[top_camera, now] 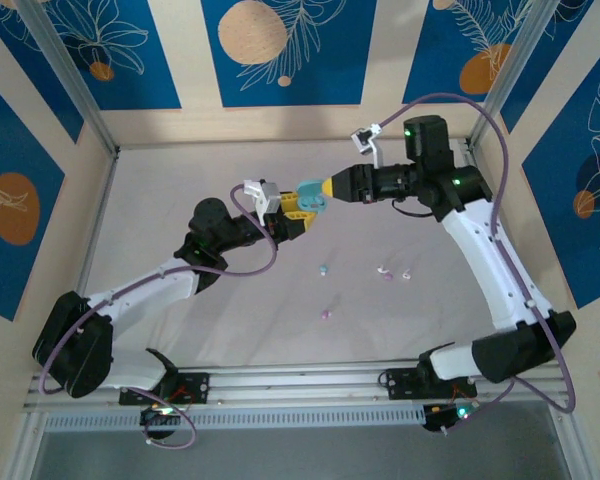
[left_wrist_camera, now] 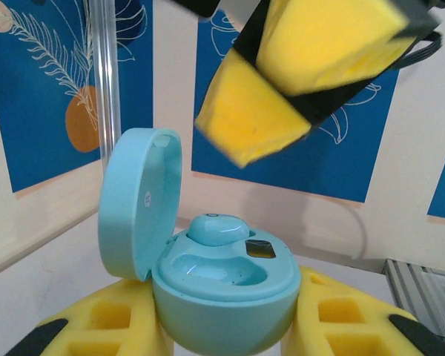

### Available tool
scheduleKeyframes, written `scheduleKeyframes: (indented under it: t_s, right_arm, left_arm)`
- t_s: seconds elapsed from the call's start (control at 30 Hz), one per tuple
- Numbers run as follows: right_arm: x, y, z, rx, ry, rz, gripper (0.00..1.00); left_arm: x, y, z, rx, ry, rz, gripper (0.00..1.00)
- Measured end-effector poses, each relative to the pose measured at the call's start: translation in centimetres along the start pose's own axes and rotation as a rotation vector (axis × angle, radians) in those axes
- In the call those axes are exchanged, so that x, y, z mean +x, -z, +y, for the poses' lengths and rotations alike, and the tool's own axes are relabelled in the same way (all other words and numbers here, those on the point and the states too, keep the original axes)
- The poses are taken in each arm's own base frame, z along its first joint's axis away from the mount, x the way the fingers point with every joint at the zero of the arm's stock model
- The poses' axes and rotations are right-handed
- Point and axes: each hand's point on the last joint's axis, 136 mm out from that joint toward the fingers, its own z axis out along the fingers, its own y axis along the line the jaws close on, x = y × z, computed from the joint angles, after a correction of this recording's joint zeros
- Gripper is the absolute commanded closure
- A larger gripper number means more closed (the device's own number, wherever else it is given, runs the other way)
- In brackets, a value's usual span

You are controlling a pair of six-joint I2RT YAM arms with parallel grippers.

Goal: Insert wireless bluetooth earbuds into charging case

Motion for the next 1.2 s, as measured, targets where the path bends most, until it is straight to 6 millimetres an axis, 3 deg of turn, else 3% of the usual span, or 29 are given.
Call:
scheduleKeyframes:
  t_s: [0.1, 0.17, 0.27, 0.37, 0.5, 0.63, 0.9, 1.2]
  right_arm:
    - [-0.7, 1.9, -0.1, 0.055, 0.022, -0.089, 0.57]
    - [-1.0, 3.3, -1.7, 0.128, -0.016, -0.152, 0.58]
    - [-1.3, 5.0, -6.0, 0.244, -0.150, -0.221, 0.60]
    - [-0.3, 5.6, -11.8, 0.326, -0.331, -0.229, 0.61]
    - [3.3, 2.9, -17.3, 0.365, -0.511, -0.117, 0.61]
    - [6.6, -0.9, -20.0, 0.377, -0.585, 0.038, 0.63]
    - [14.0, -7.3, -23.2, 0.474, -0.594, 0.337, 0.64]
    - [19.2, -9.9, -25.4, 0.586, -0.577, 0.514, 0.67]
  left_arm:
    - [-0.6, 0.2, 0.0, -0.015, -0.018, -0.012, 0.76]
    - [-1.1, 0.4, 0.0, -0.022, -0.027, -0.021, 0.76]
    - [-2.0, 0.8, -0.2, -0.034, -0.042, -0.039, 0.76]
    - [-3.2, 1.3, -0.4, -0.044, -0.054, -0.060, 0.76]
    - [-4.5, 2.0, -0.7, -0.063, -0.078, -0.084, 0.76]
    - [-5.2, 2.5, -0.8, -0.075, -0.095, -0.096, 0.76]
    - [-4.8, 2.6, -0.6, -0.092, -0.085, -0.076, 0.76]
    - [-5.2, 2.8, -0.7, -0.094, -0.096, -0.083, 0.76]
